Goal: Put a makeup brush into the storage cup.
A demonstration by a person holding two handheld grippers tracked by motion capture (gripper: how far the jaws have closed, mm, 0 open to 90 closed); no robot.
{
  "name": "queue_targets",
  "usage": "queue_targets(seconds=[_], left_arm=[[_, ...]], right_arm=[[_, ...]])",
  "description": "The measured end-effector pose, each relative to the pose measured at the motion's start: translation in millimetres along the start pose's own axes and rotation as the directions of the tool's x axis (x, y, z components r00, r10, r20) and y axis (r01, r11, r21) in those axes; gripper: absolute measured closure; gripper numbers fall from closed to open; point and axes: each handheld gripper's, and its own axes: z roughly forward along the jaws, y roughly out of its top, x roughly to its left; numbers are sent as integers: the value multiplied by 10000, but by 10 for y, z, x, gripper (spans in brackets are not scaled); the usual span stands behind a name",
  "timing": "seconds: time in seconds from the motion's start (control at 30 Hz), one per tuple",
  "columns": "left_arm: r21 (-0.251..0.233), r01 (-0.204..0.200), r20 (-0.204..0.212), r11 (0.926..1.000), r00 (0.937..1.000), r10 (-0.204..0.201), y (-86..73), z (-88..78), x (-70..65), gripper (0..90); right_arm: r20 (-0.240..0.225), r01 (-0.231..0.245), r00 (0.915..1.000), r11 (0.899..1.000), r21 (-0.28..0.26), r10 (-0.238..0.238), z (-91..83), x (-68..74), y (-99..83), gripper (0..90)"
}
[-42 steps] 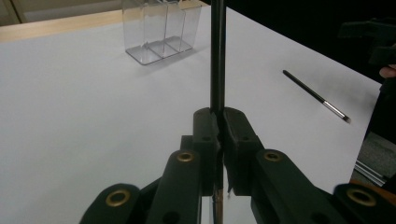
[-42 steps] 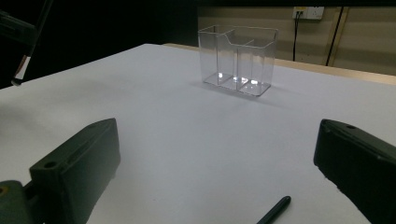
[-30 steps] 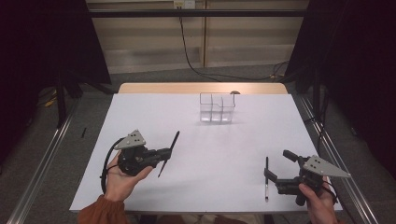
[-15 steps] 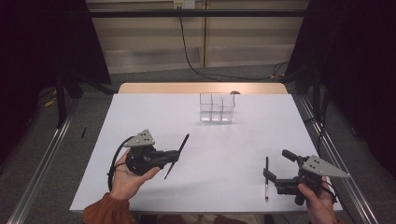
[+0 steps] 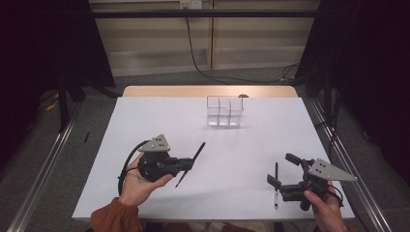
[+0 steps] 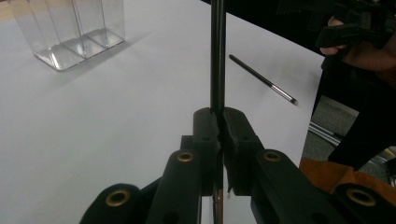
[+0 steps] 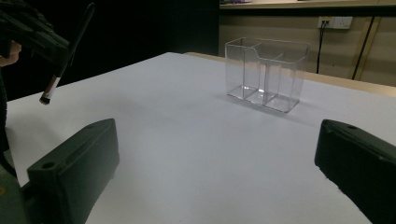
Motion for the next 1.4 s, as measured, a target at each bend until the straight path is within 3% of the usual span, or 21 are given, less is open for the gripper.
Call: queue_targets(seconds=[0.3,0.5,0.73,0.9,1.0,1.07,1.13,1.17,1.2,1.23,1.4], left_arm=[[541,-338,287,9980,9991,323,75,32,-53,843],[1052,-681,463,9921,9969,635,138,82,-87,843],[1597,-912,684,9829,9944,811,173,178,-131,843],[2039,-1248,772,9710,9908,1111,209,247,-138,843],[2191,-1277,788,9673,9905,1129,226,262,-147,843],[2436,-1464,814,9587,9881,1302,243,261,-140,843],[2566,-1401,793,9563,9891,1237,255,268,-151,843],[2660,-1435,766,9532,9889,1275,261,271,-151,843],[2869,-1633,801,9439,9860,1462,274,267,-141,843],[2892,-1557,796,9445,9872,1384,277,272,-144,843],[3285,-1688,848,9293,9852,1489,304,294,-146,843]], right_arm=[[-689,129,9976,9990,435,-98,195,153,138,0],[-1502,426,9882,9961,769,-307,327,183,262,0],[-2601,608,9654,9874,1460,-210,486,257,345,0],[-3019,874,9529,9782,1886,-270,554,284,415,0],[-3481,827,9374,9671,2406,64,608,275,470,0],[-3731,1081,9278,9553,2753,25,644,282,505,0],[-3883,1307,9215,9487,2880,-91,683,300,537,0],[-3943,1385,9189,9469,2902,-136,695,305,548,0],[-4013,1499,9157,9433,2960,-196,709,314,565,0],[-4108,1631,9114,9375,3074,-238,722,322,583,0],[-4457,2435,8935,8926,3794,-543,821,369,650,7]])
